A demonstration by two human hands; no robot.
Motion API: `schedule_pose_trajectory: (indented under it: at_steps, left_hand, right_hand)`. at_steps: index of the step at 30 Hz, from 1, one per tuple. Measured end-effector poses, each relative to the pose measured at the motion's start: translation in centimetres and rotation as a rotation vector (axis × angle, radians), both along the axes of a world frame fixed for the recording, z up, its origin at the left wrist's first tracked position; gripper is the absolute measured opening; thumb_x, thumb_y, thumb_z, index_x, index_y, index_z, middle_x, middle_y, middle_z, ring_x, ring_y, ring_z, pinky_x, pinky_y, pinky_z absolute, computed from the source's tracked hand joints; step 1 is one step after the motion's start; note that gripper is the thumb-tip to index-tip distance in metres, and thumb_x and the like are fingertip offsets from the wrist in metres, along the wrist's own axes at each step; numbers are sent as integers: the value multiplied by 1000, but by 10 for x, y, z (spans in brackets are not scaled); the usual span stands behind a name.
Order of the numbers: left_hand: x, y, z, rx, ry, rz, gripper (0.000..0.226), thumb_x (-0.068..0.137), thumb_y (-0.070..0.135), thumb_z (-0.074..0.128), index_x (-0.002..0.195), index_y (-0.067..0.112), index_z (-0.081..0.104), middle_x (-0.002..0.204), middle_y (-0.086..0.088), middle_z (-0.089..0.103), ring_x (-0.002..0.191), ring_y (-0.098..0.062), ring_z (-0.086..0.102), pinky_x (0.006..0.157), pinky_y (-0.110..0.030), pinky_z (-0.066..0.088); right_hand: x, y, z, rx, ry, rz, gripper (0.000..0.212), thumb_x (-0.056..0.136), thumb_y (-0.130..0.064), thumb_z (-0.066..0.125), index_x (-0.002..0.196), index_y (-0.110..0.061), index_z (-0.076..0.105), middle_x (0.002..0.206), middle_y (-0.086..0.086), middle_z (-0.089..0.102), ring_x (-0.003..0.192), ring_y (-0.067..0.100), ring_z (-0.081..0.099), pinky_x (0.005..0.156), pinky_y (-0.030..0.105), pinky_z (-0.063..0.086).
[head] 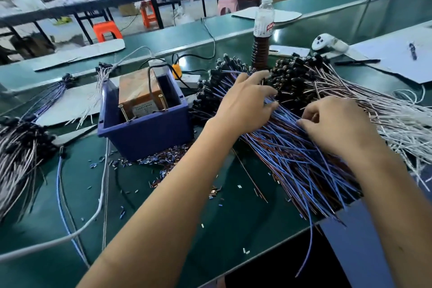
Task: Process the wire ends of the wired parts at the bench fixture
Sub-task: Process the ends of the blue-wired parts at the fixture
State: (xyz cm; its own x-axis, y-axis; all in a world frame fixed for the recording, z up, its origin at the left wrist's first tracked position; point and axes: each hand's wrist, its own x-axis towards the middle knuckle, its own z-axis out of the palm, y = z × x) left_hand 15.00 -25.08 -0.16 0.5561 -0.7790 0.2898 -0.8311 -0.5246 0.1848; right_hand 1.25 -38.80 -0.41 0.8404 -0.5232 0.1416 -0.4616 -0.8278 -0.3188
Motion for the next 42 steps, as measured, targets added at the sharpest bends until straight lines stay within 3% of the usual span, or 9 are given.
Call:
schedule_pose_trajectory:
  at_steps: [4, 8, 13, 17, 23, 30, 35, 38, 42]
  left_hand:
    - [-8, 14, 16, -145, -75, -57, 30, 98, 26, 62, 126, 27, 74, 164, -5, 36, 139, -27, 34, 115, -35, 27]
    - [1, 34, 29, -189, 91, -105, 38, 87, -3, 56, 113, 15, 78, 161, -12, 40, 147, -26, 40, 116, -34, 36]
    - [19, 58, 20, -142, 77, -160, 25, 81, -4, 65, 81, 19, 76, 146, -16, 56, 134, -33, 50, 109, -35, 35]
    - [26, 64, 13, -339, 59, -72, 19, 82, -7, 70, 90, 5, 82, 137, -17, 63, 125, -34, 54, 103, -33, 38]
    - [-22, 90, 13, -762, 22, -126, 30, 69, -3, 45, 75, 1, 74, 87, -10, 74, 84, -29, 69, 75, -41, 54]
    - [-24, 242, -9, -433, -63, 228, 22, 63, -3, 48, 65, 6, 68, 64, -3, 66, 63, -25, 61, 61, -39, 49]
    - [3, 322, 7, 84, 193, 611, 27, 70, -3, 50, 62, 21, 61, 61, 10, 57, 71, -25, 62, 62, -28, 40]
    - [21, 353, 9, 277, 296, 835, 31, 75, -7, 47, 66, 15, 67, 60, -3, 68, 56, -22, 71, 54, -26, 54]
    - [40, 371, -2, 302, 427, 931, 27, 81, -11, 48, 82, 0, 72, 60, -13, 72, 49, -23, 72, 60, -43, 65]
  right_hand:
    - [0, 26, 21, -98, -82, 64, 18, 90, -40, 77, 99, -25, 74, 93, 8, 72, 90, 32, 65, 73, 35, 46]
    - [10, 79, 38, -131, -278, 197, 15, 90, -27, 72, 103, -20, 72, 95, 12, 71, 91, 37, 66, 69, 34, 35]
    - [29, 117, 37, -81, -122, 244, 25, 92, -32, 67, 111, -15, 68, 101, 16, 68, 84, 36, 60, 67, 34, 41]
    - [34, 128, 31, -57, -98, 264, 33, 93, -34, 66, 119, -16, 60, 92, 9, 58, 77, 30, 48, 66, 35, 40]
    - [42, 136, 25, 3, -35, 336, 25, 79, -12, 62, 72, -22, 40, 63, -1, 40, 58, 29, 43, 59, 33, 35]
    - [79, 245, -15, 137, 147, 764, 34, 86, -23, 64, 62, -20, 40, 62, 1, 46, 61, 32, 54, 52, 32, 35]
    - [102, 338, -37, 216, 122, 916, 18, 94, -31, 66, 85, -16, 61, 96, 14, 69, 96, 41, 67, 79, 40, 56]
    - [106, 380, -41, 250, 84, 889, 29, 96, -41, 68, 117, -20, 71, 109, 15, 69, 103, 41, 66, 80, 40, 53]
    - [111, 401, -41, 202, 74, 870, 24, 94, -7, 58, 115, -10, 69, 91, 13, 56, 103, 44, 67, 69, 38, 42]
